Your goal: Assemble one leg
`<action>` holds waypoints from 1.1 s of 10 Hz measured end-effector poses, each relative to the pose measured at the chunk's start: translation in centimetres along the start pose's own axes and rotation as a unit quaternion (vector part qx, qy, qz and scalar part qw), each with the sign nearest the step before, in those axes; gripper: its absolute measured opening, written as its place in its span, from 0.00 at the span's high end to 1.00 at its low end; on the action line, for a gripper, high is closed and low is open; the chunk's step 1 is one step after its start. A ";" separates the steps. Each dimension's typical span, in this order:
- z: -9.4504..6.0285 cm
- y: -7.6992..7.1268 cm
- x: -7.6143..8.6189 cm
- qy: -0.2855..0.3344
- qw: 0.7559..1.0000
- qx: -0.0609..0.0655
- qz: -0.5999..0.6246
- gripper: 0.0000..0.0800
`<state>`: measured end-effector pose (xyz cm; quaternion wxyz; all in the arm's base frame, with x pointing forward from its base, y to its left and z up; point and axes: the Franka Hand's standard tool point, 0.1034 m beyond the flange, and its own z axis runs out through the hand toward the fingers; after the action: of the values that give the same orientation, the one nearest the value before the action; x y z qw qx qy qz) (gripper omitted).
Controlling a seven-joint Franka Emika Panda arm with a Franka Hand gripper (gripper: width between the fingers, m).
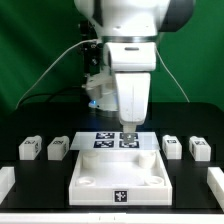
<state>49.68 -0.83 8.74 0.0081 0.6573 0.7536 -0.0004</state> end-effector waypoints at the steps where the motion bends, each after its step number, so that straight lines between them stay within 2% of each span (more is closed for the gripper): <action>1: 0.1 0.0 0.1 0.000 1.000 0.001 -0.002 0.19; 4: 0.3 -0.3 -0.1 0.000 1.000 0.002 0.014 0.19; 7: 3.8 -5.3 0.2 0.008 1.000 0.010 0.020 0.19; 8: 5.2 -6.0 0.0 0.011 1.000 0.012 0.025 0.19; 9: 6.5 -6.4 0.0 0.015 0.999 0.020 0.029 0.19; 11: 7.7 -6.2 0.4 0.018 0.999 0.028 0.042 0.19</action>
Offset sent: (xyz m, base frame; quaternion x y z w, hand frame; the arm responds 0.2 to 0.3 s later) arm 0.0073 -0.0071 0.0026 0.0274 -0.0295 0.0239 0.9989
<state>43.53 -1.39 1.02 -0.0241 0.6883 0.7250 -0.0090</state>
